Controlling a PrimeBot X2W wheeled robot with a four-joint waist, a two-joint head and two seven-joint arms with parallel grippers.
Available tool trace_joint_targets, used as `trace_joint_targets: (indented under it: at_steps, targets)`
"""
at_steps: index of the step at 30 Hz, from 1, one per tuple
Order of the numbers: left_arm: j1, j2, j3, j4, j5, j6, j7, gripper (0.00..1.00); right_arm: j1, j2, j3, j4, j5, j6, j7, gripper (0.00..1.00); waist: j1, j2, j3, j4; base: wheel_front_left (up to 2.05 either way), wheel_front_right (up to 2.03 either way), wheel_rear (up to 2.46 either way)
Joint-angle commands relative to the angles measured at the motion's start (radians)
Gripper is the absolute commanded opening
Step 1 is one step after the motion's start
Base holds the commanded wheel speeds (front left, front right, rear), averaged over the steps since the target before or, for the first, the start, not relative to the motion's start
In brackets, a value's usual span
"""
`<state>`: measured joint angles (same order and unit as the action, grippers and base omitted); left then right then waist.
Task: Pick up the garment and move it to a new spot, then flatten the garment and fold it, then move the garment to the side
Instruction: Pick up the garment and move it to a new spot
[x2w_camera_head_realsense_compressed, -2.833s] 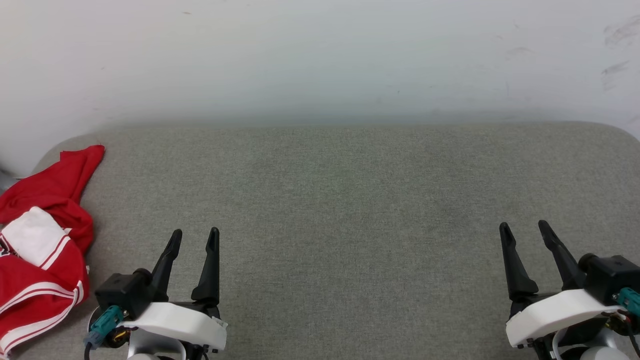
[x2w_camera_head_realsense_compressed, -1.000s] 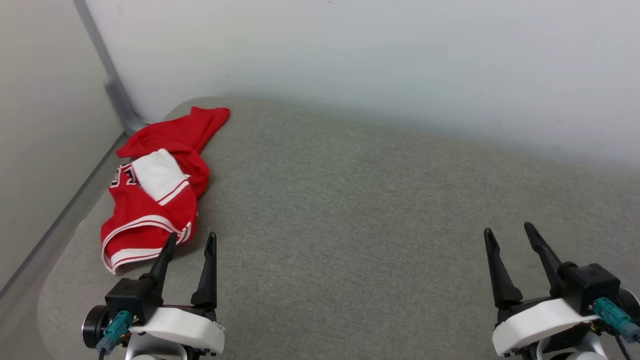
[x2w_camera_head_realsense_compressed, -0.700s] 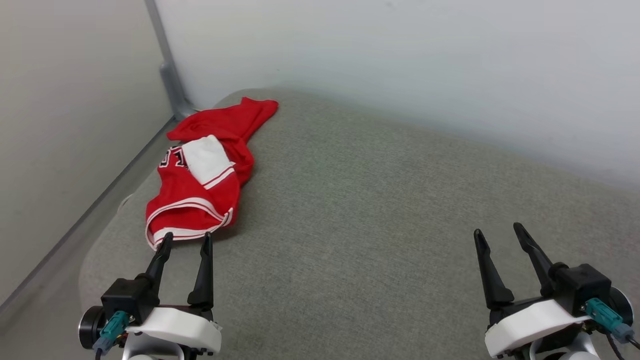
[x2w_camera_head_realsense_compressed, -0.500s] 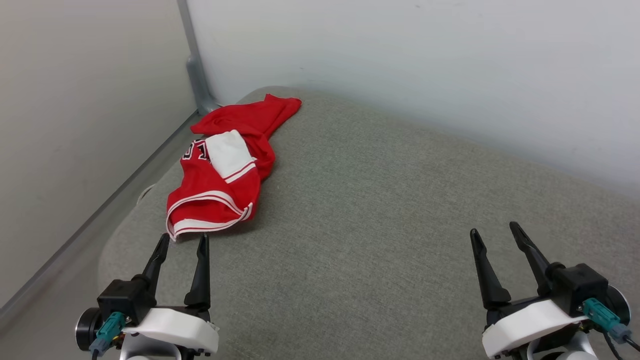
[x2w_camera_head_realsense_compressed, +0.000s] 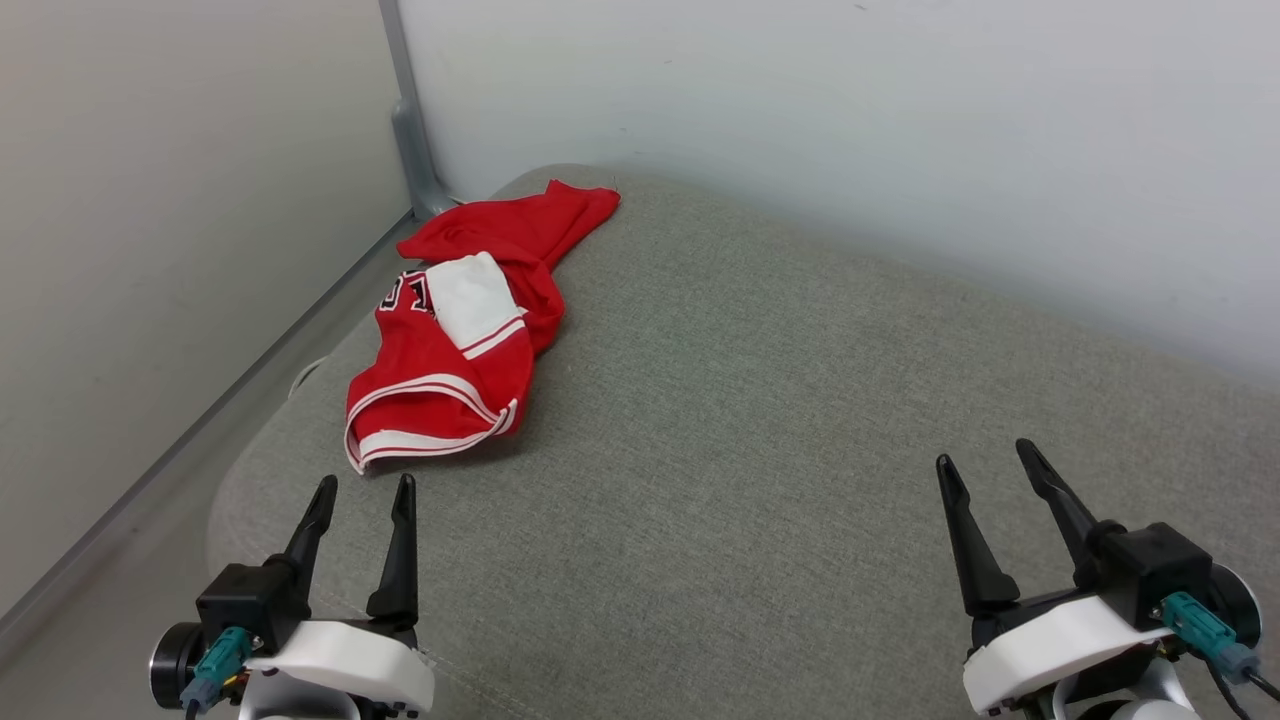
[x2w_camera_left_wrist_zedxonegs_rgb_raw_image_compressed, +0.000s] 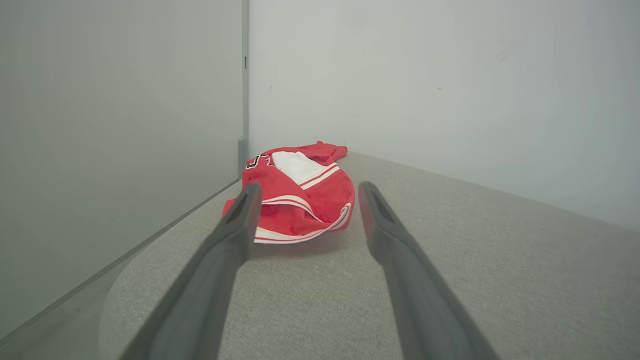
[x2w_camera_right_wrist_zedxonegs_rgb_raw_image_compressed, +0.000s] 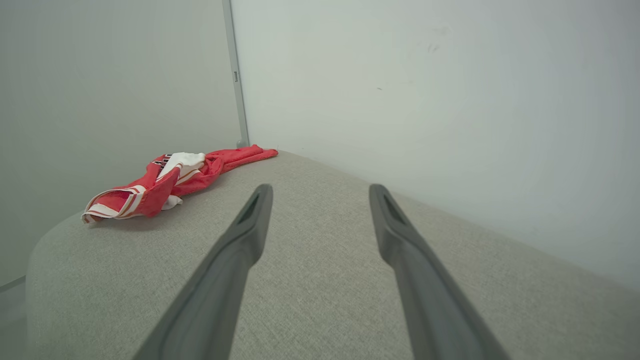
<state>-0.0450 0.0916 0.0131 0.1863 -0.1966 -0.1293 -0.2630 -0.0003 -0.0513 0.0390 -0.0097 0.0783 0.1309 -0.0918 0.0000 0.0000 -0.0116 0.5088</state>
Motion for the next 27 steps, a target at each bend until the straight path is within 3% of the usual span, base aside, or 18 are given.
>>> trace_joint_targets:
  at_steps: [1,9,16,24,27]
  targets:
    - [-0.013,0.008,0.004,0.004,-0.001,-0.002,-0.002,1.00,-0.011,0.001,-0.003,-0.008,-0.007,0.000,0.004,1.00,0.0000,0.0000,0.006,-0.003,0.00,0.00,0.00]
    - [-0.164,0.028,0.033,0.080,-0.055,-0.002,-0.002,1.00,-0.056,0.001,-0.017,-0.068,-0.054,0.000,0.056,1.00,0.0000,0.0000,0.111,-0.041,0.00,0.00,0.00]
    - [-0.402,0.098,0.040,0.181,-0.147,-0.002,0.077,1.00,-0.109,-0.008,-0.031,-0.131,-0.100,0.000,0.099,1.00,0.0000,0.0000,0.240,-0.100,0.00,0.00,0.00]
    - [-0.651,0.237,0.012,0.330,-0.319,-0.002,0.413,1.00,-0.179,-0.034,-0.032,-0.186,-0.113,0.000,0.122,1.00,0.0000,0.0000,0.389,-0.174,0.00,0.00,0.00]
    - [-0.702,0.257,0.008,0.378,-0.362,-0.001,0.512,1.00,-0.193,-0.035,-0.040,-0.195,-0.119,0.000,0.126,1.00,0.0000,0.0000,0.423,-0.184,0.00,0.00,0.00]
